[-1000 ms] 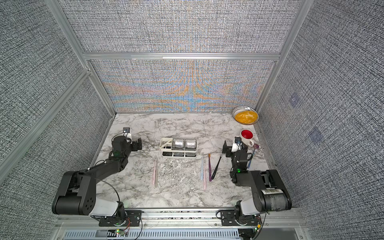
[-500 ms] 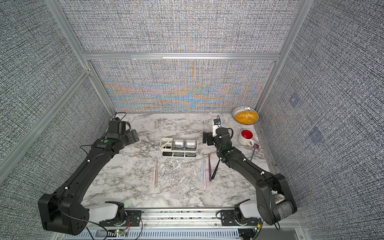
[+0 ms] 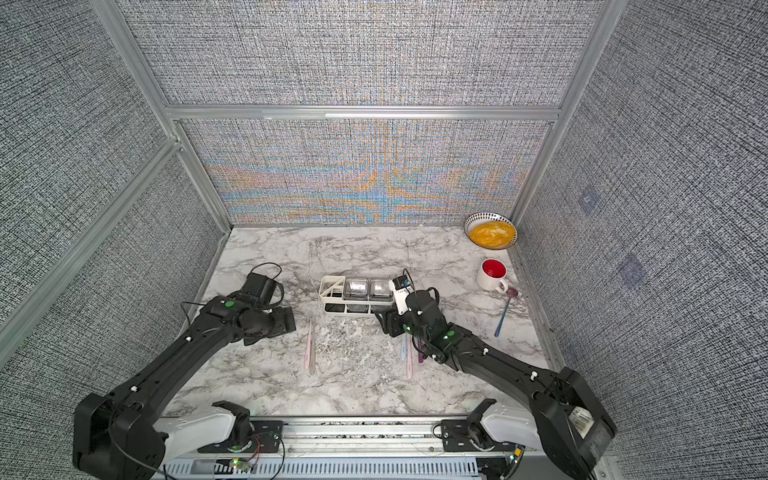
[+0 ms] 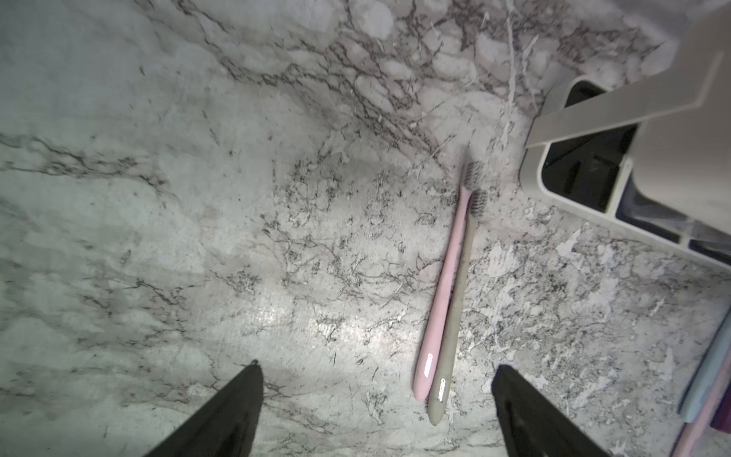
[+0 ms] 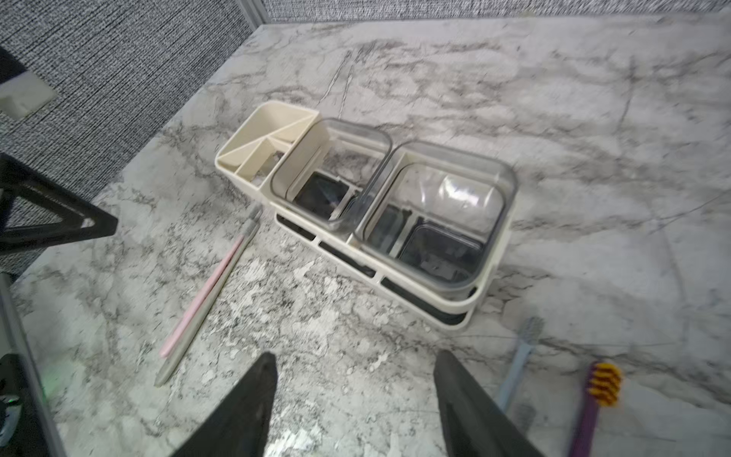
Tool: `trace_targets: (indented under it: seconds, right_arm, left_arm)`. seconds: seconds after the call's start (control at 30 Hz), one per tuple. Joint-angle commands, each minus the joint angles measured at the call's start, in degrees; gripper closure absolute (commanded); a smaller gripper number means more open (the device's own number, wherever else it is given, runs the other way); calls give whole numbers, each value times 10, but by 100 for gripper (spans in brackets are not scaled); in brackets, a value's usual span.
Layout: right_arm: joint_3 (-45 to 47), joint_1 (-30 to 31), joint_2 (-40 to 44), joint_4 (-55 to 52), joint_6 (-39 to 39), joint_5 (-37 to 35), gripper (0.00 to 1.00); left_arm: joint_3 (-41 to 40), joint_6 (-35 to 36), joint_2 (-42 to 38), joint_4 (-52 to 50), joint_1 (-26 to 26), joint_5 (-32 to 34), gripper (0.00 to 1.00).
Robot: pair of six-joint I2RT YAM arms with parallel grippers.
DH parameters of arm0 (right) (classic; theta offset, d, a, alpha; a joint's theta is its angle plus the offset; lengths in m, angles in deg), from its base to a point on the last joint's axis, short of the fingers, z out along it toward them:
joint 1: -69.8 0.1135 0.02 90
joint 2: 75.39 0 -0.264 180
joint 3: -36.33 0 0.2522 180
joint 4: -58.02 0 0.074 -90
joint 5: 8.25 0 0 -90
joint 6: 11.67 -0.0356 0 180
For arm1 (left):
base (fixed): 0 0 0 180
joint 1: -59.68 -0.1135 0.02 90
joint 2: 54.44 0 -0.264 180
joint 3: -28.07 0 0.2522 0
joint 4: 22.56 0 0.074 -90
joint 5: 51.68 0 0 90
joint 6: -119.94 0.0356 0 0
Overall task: Place the toothbrush into the toothbrush holder
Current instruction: Adjust the toothbrush holder at the center of the board.
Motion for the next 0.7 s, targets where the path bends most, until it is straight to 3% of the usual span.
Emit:
trace_targets:
  seconds: [0.0, 0.43, 0.67]
  right_arm:
    - [-7, 1, -31, 47, -8, 17, 38]
    - [-101, -15, -189, 34, 27, -64, 38]
    - [-169, -45, -238, 10, 64, -72, 38]
  left_arm:
    - [-6, -4, 25, 15, 8, -22, 7]
    - [-54, -11, 119, 133, 16, -65, 10]
    - [-56, -6, 140, 136, 23, -44, 12]
